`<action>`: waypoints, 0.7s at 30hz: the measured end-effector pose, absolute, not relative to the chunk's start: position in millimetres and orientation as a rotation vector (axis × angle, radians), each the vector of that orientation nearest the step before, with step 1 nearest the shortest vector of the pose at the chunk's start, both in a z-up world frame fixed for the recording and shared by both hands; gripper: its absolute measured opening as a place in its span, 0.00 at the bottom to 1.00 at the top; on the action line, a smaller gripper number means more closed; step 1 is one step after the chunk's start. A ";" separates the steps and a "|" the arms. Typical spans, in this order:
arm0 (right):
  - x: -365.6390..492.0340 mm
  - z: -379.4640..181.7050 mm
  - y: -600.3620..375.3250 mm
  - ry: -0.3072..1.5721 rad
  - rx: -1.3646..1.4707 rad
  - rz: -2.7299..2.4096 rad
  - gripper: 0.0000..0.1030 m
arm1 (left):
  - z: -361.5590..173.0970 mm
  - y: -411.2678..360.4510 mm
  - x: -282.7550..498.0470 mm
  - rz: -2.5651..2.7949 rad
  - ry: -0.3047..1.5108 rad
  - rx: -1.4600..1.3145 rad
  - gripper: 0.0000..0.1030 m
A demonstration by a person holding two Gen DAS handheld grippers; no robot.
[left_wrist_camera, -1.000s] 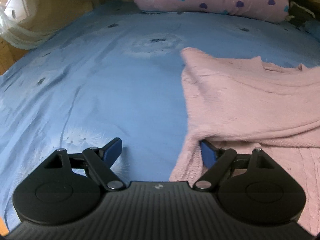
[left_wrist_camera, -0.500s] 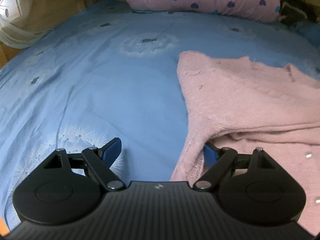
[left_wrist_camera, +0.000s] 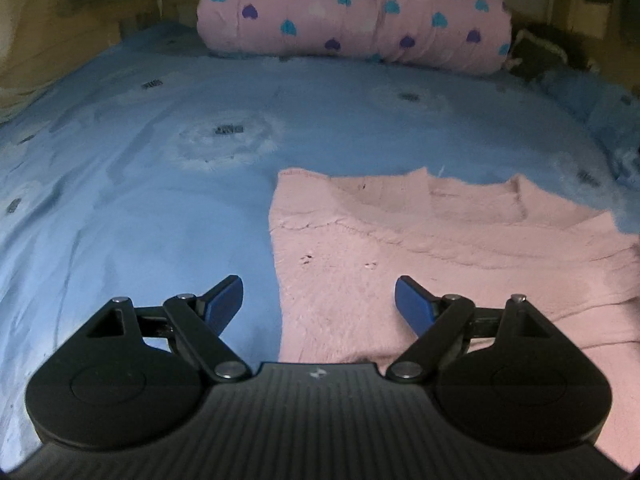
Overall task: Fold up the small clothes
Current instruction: 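Grasp the sleeve cuff with the right gripper, straighten it, then release, then move both tools to the ribbed hem of the pink cardigan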
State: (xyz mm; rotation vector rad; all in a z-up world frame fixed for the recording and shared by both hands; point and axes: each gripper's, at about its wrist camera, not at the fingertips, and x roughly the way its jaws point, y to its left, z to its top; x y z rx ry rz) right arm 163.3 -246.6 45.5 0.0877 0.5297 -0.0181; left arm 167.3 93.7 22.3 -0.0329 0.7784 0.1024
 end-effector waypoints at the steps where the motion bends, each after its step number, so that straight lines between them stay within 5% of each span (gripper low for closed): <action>1: 167.3 43.7 -247.7 0.535 0.086 -0.013 0.35 | 16.3 91.7 174.8 0.108 0.788 -0.016 0.84; 12: 193.4 -2.4 -261.0 0.639 0.096 -0.010 0.34 | -15.2 89.2 197.8 0.137 0.807 0.103 0.88; 17: 185.6 3.3 -269.2 0.641 0.174 -0.050 0.53 | 1.5 92.6 180.9 0.106 0.801 0.117 0.88; 21: 161.0 14.1 -274.0 0.649 0.204 -0.043 0.53 | 18.0 98.8 150.1 0.079 0.787 0.145 0.88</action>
